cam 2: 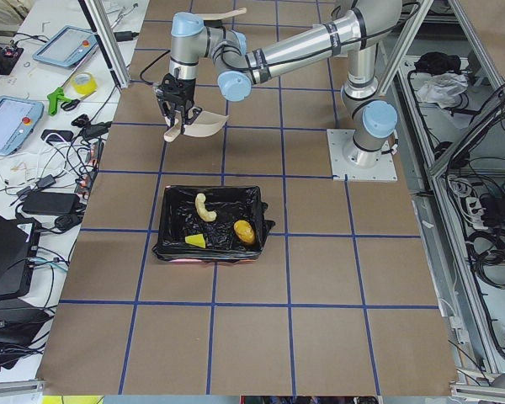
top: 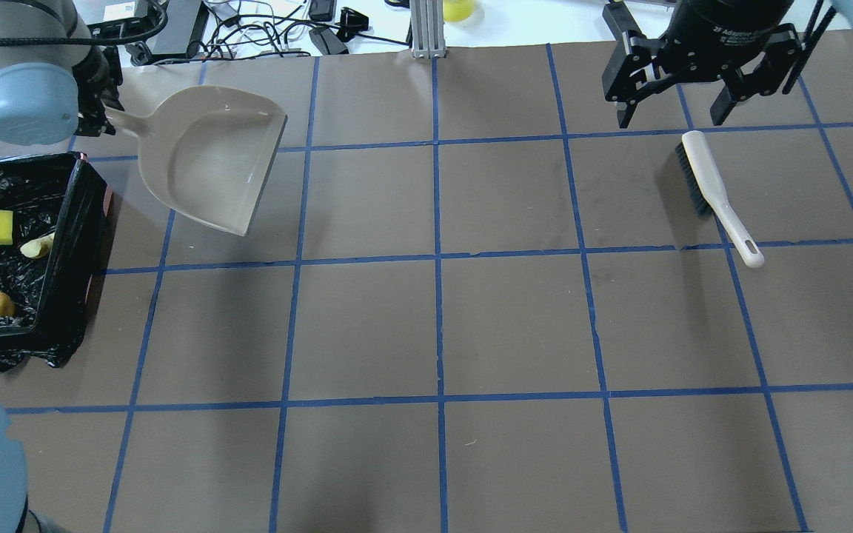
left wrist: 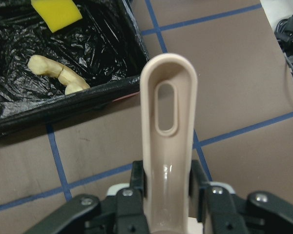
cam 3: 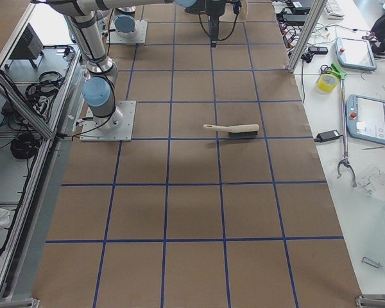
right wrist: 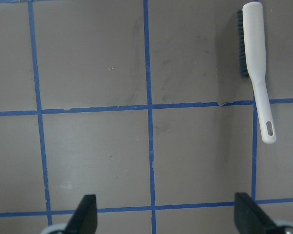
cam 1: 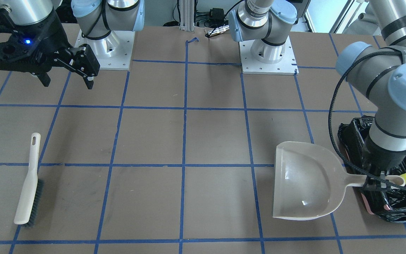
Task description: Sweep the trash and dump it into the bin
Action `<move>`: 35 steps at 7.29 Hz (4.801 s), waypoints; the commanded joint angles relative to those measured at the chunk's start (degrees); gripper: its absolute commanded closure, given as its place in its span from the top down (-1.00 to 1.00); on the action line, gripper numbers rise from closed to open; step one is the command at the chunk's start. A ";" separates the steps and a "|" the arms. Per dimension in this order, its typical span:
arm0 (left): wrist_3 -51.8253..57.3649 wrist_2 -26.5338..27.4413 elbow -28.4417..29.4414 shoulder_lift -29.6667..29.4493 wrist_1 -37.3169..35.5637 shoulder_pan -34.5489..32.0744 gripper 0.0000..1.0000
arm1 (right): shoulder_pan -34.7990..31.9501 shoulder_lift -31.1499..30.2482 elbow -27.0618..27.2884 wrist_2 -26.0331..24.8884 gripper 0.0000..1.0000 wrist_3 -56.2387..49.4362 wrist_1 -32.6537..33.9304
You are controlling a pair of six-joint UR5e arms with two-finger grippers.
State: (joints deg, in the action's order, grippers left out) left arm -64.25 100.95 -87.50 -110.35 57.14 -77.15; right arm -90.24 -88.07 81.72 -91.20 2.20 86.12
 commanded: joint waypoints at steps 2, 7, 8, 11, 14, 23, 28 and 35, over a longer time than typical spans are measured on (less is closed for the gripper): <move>-8.67 -2.78 -0.12 -4.25 -0.62 -3.60 -1.00 | 0.06 0.00 0.11 0.06 1.00 -0.09 0.28; -12.37 -2.69 0.41 -9.79 -0.98 -4.24 -1.00 | 0.06 -0.26 0.11 -0.03 1.00 -0.18 0.28; -12.39 -2.69 1.10 -10.49 -0.98 -4.24 -1.00 | 0.06 -0.26 0.11 -0.03 1.00 -0.18 0.28; -11.17 -2.69 1.54 -11.90 -1.06 -4.24 -1.00 | 0.06 -0.26 0.20 -0.03 1.00 -0.27 0.28; -10.37 -2.60 1.72 -12.25 -1.06 -4.24 -1.00 | -0.03 -0.17 0.20 -0.03 1.00 -0.27 0.19; -12.65 -2.60 2.25 -13.48 -1.06 -4.24 -1.00 | 0.06 -0.26 0.20 -0.03 1.00 -0.27 0.19; -14.05 -2.69 1.81 -13.05 -0.98 -4.24 -1.00 | 0.06 -0.17 0.29 -0.12 1.00 -0.27 0.19; -15.29 -2.60 1.81 -12.34 -1.06 -4.24 -0.42 | 0.24 -0.09 0.37 -0.55 1.00 -2.20 0.10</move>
State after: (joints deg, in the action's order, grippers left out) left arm -79.80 98.32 -85.69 -123.07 56.08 -81.39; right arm -90.08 -88.17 82.07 -91.63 0.45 86.23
